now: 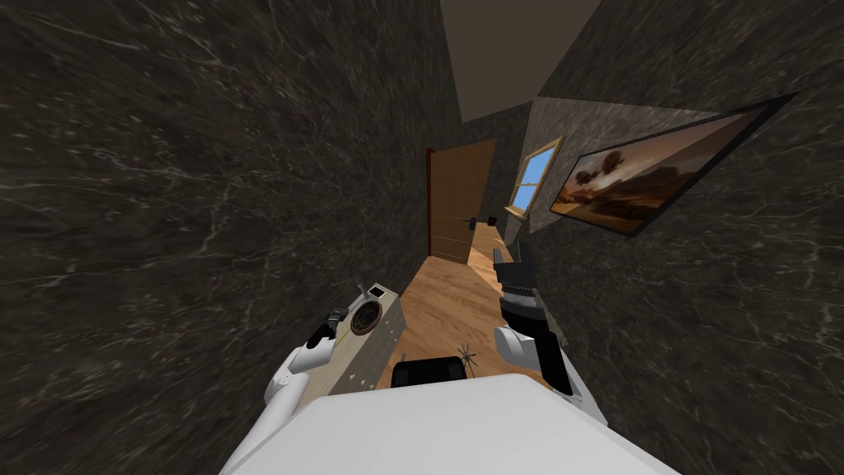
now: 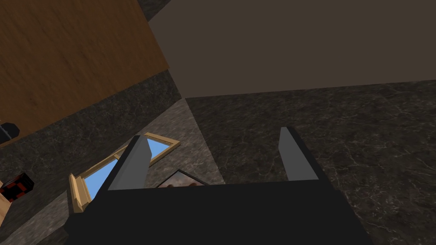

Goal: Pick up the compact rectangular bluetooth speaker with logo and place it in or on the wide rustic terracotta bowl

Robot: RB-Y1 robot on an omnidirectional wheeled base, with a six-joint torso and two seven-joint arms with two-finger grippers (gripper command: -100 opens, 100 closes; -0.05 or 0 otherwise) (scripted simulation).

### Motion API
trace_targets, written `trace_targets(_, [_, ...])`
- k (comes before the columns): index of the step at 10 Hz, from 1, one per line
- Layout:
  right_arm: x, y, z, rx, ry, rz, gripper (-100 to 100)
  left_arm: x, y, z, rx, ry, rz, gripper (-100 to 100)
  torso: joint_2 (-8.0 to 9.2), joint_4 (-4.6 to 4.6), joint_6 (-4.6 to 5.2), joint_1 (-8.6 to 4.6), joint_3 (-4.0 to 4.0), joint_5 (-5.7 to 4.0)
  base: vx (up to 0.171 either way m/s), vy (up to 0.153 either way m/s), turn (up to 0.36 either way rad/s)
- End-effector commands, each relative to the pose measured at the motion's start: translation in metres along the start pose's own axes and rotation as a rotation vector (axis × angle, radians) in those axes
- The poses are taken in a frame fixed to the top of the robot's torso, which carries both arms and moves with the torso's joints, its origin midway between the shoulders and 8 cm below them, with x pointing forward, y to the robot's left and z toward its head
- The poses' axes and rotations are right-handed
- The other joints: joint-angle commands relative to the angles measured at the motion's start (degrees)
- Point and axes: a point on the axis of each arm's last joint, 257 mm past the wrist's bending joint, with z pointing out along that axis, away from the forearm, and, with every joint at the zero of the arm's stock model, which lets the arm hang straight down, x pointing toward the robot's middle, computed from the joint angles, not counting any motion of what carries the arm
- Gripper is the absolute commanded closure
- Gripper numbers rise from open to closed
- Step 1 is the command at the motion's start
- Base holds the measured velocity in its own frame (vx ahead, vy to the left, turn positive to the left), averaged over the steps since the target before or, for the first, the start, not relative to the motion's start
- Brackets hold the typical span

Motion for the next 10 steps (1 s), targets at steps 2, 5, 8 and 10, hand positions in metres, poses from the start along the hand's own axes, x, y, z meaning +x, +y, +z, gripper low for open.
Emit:
trace_targets(2, [0.0,0.0,0.0,0.0,0.0,0.0,0,-0.002,-0.011,0.0,0.054,-0.011,0.031,100,0.01,0.01,-0.03,0.01,0.01,-0.01,-0.016,0.013,-0.031])
trace_targets(5, [0.0,0.0,0.0,0.0,0.0,0.0,0,-0.003,-0.02,-0.001,0.108,-0.022,0.092,100,0.01,0.01,-0.05,0.0,0.01,0.0,-0.015,0.011,-0.052])
trace_targets(8, [0.0,0.0,0.0,0.0,0.0,0.0,0,-0.001,-0.028,-0.002,0.162,-0.031,0.151,100,0.01,0.02,-0.06,-0.02,0.02,-0.02,-0.012,0.011,-0.056])
trace_targets(10, [0.0,0.0,0.0,0.0,0.0,0.0,0,0.002,-0.033,-0.004,0.205,-0.035,0.208,100,0.02,0.01,-0.04,-0.05,0.02,-0.04,-0.016,0.012,-0.078])
